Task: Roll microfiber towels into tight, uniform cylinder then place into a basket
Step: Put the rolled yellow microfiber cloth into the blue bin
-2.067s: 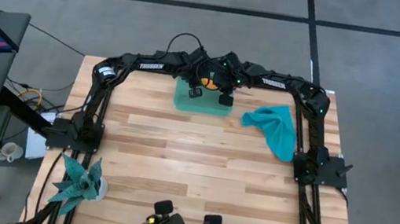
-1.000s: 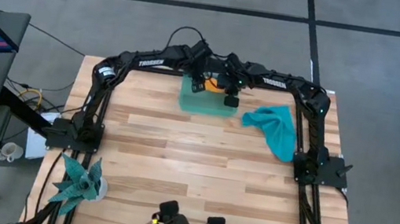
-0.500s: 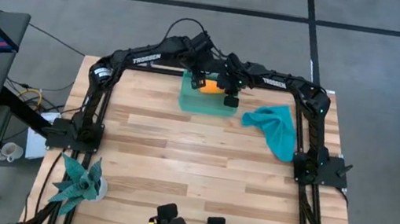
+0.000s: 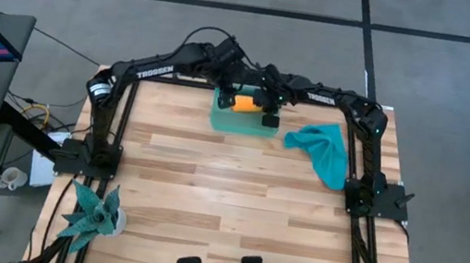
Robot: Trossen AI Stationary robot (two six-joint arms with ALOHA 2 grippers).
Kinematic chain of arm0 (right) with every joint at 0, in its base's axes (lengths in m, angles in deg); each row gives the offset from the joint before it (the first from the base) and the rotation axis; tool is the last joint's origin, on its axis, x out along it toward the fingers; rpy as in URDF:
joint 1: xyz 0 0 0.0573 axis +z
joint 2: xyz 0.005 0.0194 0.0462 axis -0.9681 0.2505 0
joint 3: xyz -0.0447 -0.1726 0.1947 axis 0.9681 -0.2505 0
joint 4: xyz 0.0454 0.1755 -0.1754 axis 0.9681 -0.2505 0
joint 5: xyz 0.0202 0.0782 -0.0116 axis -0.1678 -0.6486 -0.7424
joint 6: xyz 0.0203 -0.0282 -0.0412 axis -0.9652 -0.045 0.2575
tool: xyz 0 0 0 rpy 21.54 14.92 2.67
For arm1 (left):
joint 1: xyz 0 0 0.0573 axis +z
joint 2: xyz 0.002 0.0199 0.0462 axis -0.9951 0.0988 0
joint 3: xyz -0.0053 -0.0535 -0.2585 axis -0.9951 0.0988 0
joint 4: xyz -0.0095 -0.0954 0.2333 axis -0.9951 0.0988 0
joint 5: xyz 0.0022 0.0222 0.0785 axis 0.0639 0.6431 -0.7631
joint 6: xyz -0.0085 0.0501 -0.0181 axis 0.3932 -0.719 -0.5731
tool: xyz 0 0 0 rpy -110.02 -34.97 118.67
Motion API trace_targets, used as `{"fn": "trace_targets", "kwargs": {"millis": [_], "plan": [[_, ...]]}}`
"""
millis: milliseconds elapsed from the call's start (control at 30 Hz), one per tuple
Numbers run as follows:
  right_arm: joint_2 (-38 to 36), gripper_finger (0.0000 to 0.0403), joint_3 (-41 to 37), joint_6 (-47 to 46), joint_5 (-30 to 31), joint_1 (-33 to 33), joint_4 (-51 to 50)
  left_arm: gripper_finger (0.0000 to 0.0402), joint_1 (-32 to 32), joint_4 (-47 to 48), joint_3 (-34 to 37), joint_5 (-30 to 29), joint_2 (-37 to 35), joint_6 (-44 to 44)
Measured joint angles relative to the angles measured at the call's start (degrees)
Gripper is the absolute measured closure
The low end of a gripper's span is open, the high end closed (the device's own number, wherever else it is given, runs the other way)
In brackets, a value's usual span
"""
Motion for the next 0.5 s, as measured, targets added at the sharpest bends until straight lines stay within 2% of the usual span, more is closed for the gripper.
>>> {"fn": "trace_targets", "kwargs": {"millis": [167, 267, 400, 500], "plan": [[0.0, 0.0298, 0.0, 0.4, 1.3, 0.6, -0.1, 0.0198, -0.2, -2.9, 2.5, 0.0, -2.5, -0.6], [0.0, 0.0247, 0.0, -0.8, 5.0, 1.1, -0.2, 0.0198, -0.2, -2.8, 2.5, 0.0, -3.3, -1.7], [-0.4, 0.0184, 0.0, 0.7, 13.5, 2.2, -1.8, 0.0198, -0.3, -2.4, 2.5, 0.0, -5.6, -3.4], [-1.5, 0.0156, 0.0, 1.6, 13.7, 2.8, -4.5, 0.0198, -0.1, -2.4, 2.5, 0.0, -7.5, -4.3]]}}
